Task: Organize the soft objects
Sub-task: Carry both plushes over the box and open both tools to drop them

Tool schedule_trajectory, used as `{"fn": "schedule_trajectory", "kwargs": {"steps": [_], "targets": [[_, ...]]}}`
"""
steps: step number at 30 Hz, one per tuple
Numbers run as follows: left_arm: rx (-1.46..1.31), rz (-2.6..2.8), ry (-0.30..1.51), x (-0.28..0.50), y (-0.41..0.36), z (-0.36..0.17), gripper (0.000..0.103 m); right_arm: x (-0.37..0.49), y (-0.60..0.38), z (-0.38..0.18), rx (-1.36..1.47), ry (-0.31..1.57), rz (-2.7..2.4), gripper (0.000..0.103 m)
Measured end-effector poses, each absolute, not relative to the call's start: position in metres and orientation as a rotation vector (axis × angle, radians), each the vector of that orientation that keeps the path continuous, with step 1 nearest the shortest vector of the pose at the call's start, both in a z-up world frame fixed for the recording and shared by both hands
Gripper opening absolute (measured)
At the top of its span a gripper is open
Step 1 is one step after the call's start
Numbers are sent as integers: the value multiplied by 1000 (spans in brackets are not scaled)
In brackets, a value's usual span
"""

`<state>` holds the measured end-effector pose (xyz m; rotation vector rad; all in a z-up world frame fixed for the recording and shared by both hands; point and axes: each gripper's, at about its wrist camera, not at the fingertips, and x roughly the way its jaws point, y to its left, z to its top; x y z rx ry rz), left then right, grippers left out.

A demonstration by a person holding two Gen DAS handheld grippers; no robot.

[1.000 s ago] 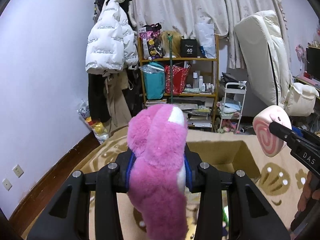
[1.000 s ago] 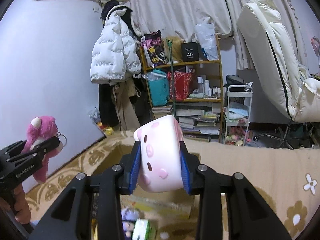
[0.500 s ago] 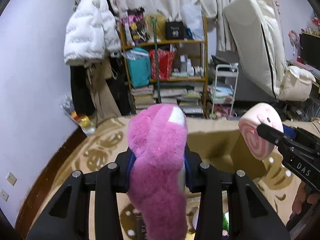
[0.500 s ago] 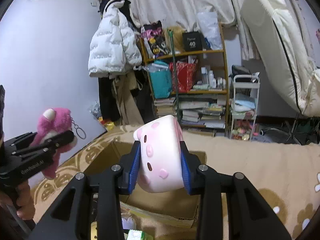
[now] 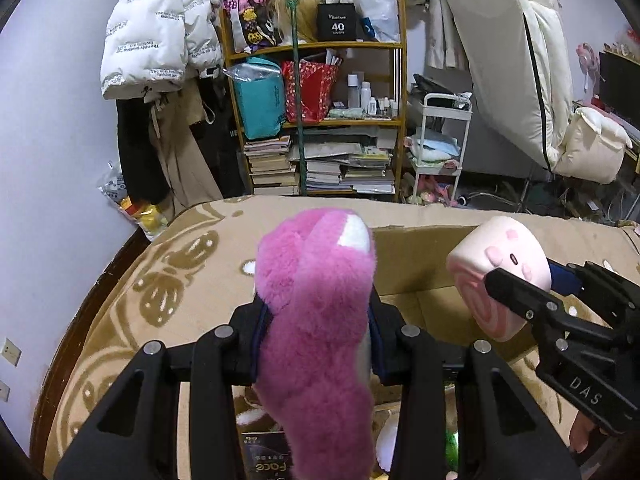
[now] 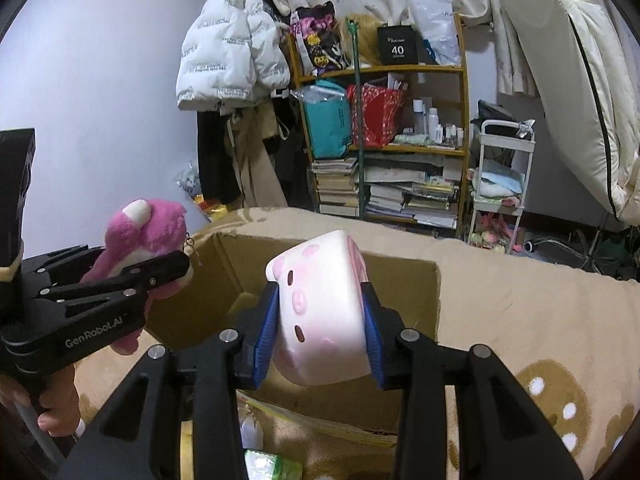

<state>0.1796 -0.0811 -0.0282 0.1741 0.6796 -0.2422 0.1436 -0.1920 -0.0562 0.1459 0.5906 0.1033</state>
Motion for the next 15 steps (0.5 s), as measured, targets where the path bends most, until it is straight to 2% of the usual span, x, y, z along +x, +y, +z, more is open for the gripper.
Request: {"fn": "schedule_trajectory", "kwargs": {"steps": [4, 6, 7, 15], "targets": [[176, -252, 697, 182, -86, -33, 41, 147, -194, -64, 155, 622, 99, 45], [194, -243, 697, 182, -87, -36, 46, 148, -197, -67, 162, 632, 98, 46], [202, -235, 691, 182, -87, -36, 53, 149, -198, -68, 165, 635, 96, 46], [216, -227, 678, 178, -86, -36, 66, 150, -203, -72, 182, 652, 89, 51]]}}
